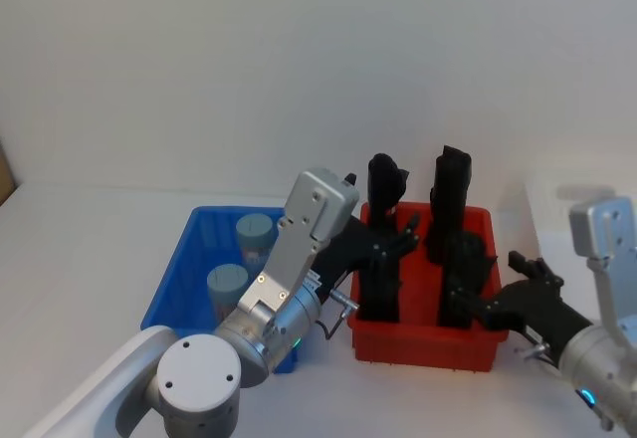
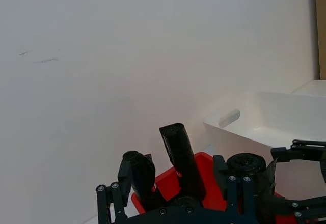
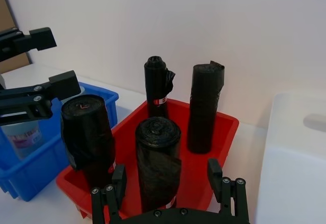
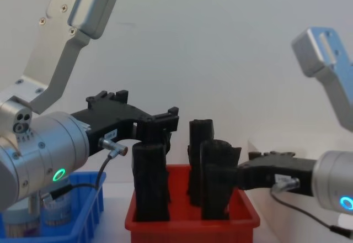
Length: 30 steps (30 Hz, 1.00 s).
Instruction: Pick the cotton swabs from the blue box and place them into the white box.
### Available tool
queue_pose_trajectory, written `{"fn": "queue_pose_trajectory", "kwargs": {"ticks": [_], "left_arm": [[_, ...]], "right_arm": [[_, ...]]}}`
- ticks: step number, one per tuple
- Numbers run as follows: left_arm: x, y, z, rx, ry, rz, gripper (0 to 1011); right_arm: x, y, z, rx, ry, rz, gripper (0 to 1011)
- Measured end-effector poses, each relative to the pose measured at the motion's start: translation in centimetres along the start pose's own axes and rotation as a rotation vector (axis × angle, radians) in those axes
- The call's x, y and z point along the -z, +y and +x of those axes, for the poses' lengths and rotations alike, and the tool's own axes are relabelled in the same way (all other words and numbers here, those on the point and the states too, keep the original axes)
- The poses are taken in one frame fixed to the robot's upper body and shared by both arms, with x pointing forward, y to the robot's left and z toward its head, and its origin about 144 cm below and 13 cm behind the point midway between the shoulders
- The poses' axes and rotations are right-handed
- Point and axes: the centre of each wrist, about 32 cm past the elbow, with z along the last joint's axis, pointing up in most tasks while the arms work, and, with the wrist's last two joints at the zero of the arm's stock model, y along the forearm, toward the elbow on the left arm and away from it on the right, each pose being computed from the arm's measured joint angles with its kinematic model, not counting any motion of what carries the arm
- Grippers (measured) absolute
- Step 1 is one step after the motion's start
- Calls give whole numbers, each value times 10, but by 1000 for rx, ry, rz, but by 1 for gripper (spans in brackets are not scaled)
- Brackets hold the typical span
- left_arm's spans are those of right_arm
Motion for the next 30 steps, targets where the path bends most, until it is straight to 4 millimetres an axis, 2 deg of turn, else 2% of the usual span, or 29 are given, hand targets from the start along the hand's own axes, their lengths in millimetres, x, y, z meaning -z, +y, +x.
{"fn": "queue_pose_trajectory", "kwargs": {"ticks": [26,30], "left_arm": [[0,0,0,0,0,0,1004],[0,0,0,0,0,0,1004]], "right_arm": [[4,40,-25,47,1,-19,1000],[5,43,-27,53,1,-21,920]]}}
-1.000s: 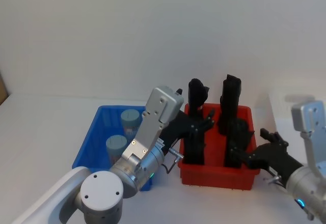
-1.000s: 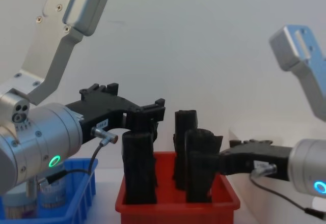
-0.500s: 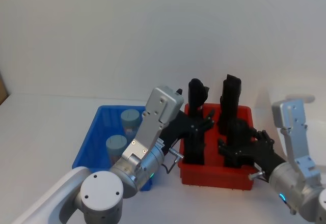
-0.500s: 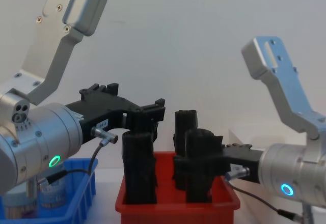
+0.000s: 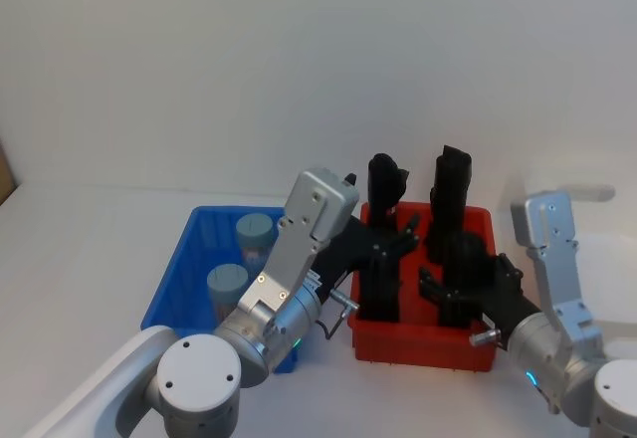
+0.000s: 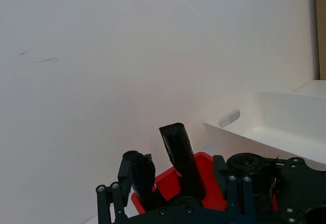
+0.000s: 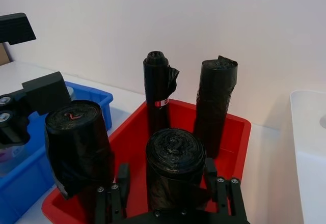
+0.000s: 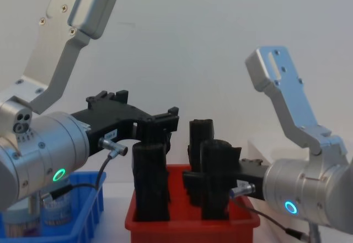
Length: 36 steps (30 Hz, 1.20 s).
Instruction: Pick the cotton swabs from the blue box and place them into the white box.
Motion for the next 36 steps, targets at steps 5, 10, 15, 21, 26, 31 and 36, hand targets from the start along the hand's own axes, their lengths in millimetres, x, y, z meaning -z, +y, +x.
{"fn": "queue_pose_trajectory", "kwargs": {"ticks": [5,10,15,21,26,31,36], "left_arm": [[0,0,0,0,0,0,1004],[0,0,0,0,0,0,1004],[0,0,0,0,0,0,1004],[0,0,0,0,0,0,1004],[0,0,0,0,0,0,1004],[0,0,0,0,0,0,1004],[0,0,0,0,0,0,1004]], "right_arm": [[0,3,-2,7,0,-2,785],[0,4,-3,11,-1,-3,633],[0,5,-4,13,-1,-4,494],[0,6,-4,13,-1,-2,446],[-2,6,-4,14,-3,18,431],[-10,5,-3,19,-3,67,416],[-20,3,-1,32,-3,127,416]]}}
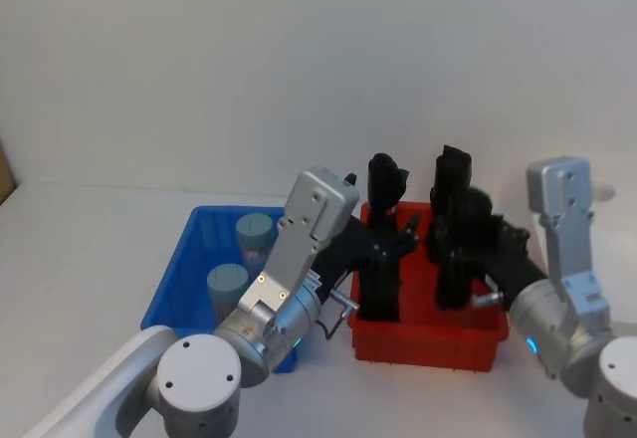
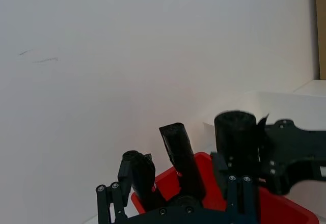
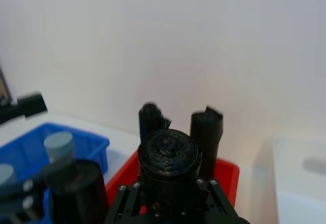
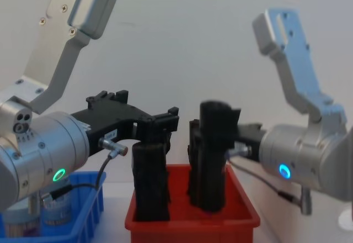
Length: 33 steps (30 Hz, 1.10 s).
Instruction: Pick the cotton swabs from the blue box and place them into the white box.
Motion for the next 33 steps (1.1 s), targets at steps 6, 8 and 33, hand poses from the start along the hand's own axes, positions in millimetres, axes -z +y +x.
{"fn": "queue_pose_trajectory", "kwargs": {"ticks": [6,8,33], "left_arm": [[0,0,0,0,0,0,1004],[0,0,0,0,0,0,1004],[0,0,0,0,0,0,1004]], "right_arm": [[-19,-1,7,37,1,100,416],[-23,-1,9,51,1,124,416],[-43,-14,78,338,-29,174,416]]}}
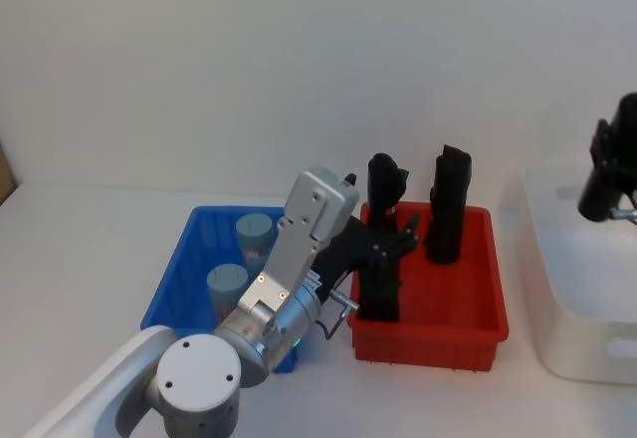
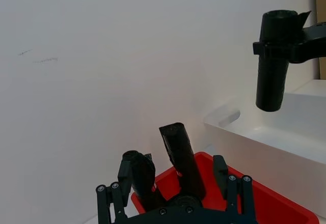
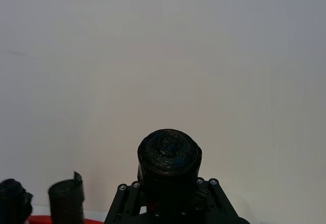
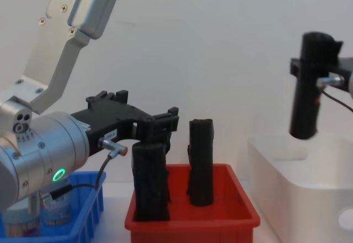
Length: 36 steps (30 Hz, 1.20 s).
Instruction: Pick the cotton swabs from the blue box and place them into the white box.
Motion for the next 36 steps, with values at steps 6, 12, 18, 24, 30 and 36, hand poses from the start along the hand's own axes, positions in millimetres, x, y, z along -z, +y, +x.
{"fn": "queue_pose_trajectory", "kwargs": {"ticks": [6,12,18,24,30,36], "left_arm": [[0,0,0,0,0,0,1004],[0,0,0,0,0,0,1004],[0,0,0,0,0,0,1004],[0,0,0,0,0,0,1004],[0,1,0,-2,-4,1,1004],[-3,7,3,-35,-22,8,1004]], "right_arm": [[7,4,13,38,-22,-72,416],[17,11,21,59,-41,-145,416],[21,15,24,68,-49,-178,518],[25,17,27,74,-55,-203,697],[26,18,28,77,-58,-217,863],[28,19,29,80,-60,-228,1002]]}}
